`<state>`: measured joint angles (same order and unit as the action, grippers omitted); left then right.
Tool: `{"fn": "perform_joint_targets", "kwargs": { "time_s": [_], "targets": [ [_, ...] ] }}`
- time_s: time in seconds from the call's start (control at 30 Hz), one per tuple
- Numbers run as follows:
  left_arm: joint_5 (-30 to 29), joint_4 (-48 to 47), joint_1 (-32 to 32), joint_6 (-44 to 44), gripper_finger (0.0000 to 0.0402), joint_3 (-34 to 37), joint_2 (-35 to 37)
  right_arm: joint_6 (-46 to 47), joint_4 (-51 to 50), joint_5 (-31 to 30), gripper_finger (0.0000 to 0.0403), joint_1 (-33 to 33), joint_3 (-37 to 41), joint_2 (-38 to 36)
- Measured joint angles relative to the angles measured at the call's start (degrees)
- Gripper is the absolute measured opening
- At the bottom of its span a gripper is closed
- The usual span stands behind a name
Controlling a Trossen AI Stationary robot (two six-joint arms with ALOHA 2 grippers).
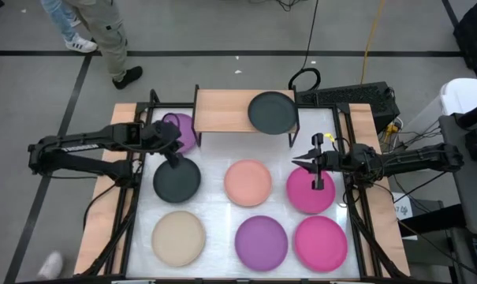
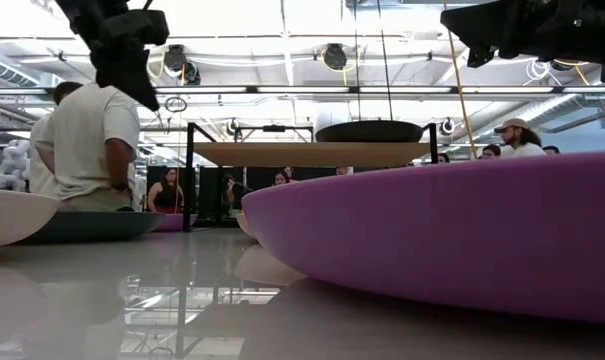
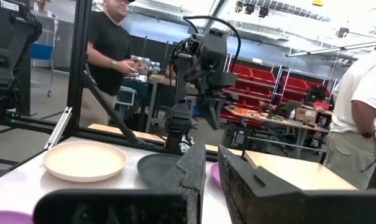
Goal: Place and stack plates onto a shelf
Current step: Stack the top purple plate on top of the black plate on the shelf
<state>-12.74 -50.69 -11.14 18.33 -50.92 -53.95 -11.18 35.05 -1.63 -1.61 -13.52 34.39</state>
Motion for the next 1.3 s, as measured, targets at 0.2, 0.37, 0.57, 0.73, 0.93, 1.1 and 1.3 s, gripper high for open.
{"fn": "perform_joint_targets", "kwargs": {
  "time_s": [0.2, 0.37, 0.57, 0.73, 0.93, 1.1, 1.3],
  "targets": [
    [-1.96, -1.49, -0.02, -0.44, 0.0052, 0.0, -0.63, 0.0, -0.13, 0.0, 0.0027, 0.0, 0.0, 0.0],
    [-1.96, -2.62, -0.02, 0.23, 0.0119, 0.0, -3.44, 0.0, -0.29, 0.0, 0.0027, 0.0, -0.02, 0.0],
    [-1.96, -2.82, -0.02, 0.27, 0.0159, 0.02, -6.16, -0.02, -2.47, -0.02, 0.0027, 0.0, -0.02, -1.19],
    [-1.96, -3.18, -0.02, 1.1, 0.0161, 0.19, -7.97, -0.26, -4.02, -0.02, 0.0027, 0.0, -0.02, -4.07],
    [-3.01, -1.83, -0.05, 1.34, 0.0161, 5.13, -8.4, -0.39, -7.18, -0.02, 0.0027, 0.0, -0.02, -7.14],
    [-3.16, 5.92, -0.09, 2.92, 0.0161, 12.21, -8.31, -0.13, -7.57, -0.02, 0.0027, 0.0, -0.02, -7.67],
    [-5.28, 13.11, -2.02, 3.56, 0.0161, 17.24, -8.72, -0.17, -7.52, -0.02, 0.0027, 0.0, -0.02, -7.67]
  ]
}}
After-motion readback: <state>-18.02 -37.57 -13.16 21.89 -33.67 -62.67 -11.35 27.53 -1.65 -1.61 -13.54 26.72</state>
